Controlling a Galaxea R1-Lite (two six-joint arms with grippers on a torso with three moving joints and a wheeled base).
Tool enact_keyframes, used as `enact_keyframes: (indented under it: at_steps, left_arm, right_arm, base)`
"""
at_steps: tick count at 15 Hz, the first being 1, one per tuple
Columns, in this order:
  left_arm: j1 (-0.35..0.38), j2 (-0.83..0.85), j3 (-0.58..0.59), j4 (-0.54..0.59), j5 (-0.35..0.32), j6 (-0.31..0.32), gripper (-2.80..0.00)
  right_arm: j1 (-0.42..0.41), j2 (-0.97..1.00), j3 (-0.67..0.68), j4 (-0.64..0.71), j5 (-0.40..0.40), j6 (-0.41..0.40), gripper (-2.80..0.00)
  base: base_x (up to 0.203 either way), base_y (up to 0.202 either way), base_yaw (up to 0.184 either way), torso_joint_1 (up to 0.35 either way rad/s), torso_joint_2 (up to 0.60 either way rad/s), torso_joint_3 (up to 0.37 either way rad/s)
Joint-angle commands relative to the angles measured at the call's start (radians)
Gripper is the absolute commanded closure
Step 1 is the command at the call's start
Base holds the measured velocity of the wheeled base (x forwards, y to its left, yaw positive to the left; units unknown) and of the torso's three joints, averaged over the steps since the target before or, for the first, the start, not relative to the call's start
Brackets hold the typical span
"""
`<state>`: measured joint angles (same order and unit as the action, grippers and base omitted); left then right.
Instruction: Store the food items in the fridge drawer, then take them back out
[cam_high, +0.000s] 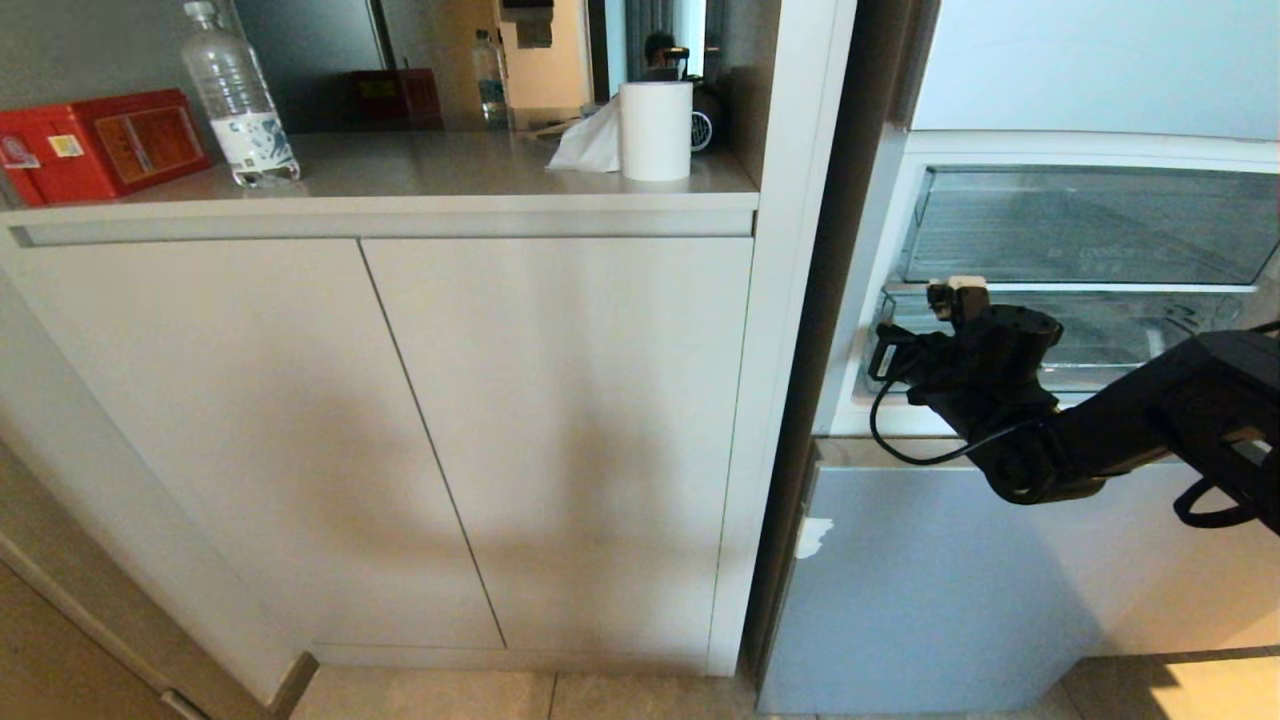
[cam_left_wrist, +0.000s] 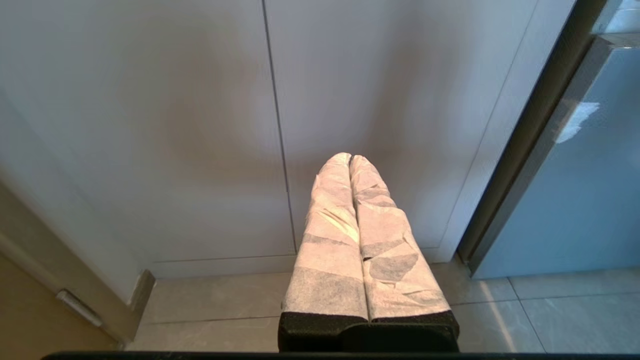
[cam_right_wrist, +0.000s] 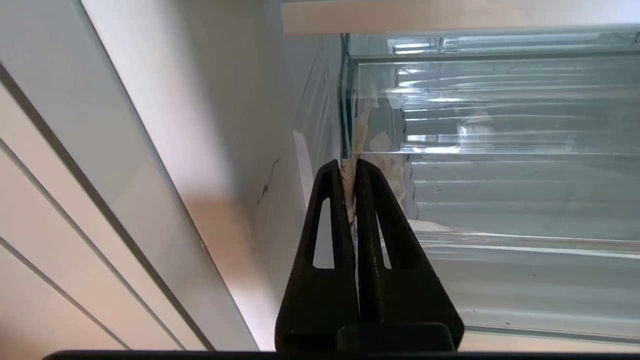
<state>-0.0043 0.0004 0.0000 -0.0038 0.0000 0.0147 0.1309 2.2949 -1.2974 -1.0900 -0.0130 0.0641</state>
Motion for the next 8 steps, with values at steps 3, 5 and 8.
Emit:
enact_keyframes:
  at_steps: [3, 5, 8]
  left_arm:
    - [0.0, -0.002, 0.002, -0.001, 0.0, -0.001, 0.0]
    - [0.0, -0.002, 0.002, -0.001, 0.0, 0.001, 0.0]
    - [0.0, -0.002, 0.002, -0.001, 0.0, -0.001, 0.0]
  right_arm:
    - [0.002, -0.09, 0.118, -0.007, 0.004, 0.004, 0.0]
    - [0.008, -0.142, 0.2, -0.008, 0.005, 0.011, 0.0]
    - [0.014, -0.247, 0.355, -0.008, 0.006, 0.01, 0.0]
  base:
    - [0.0, 0.0, 0.0, 0.0, 0.0, 0.0]
    - [0.0, 0.0, 0.0, 0.0, 0.0, 0.0]
    - [0.0, 0.0, 0.0, 0.0, 0.0, 0.0]
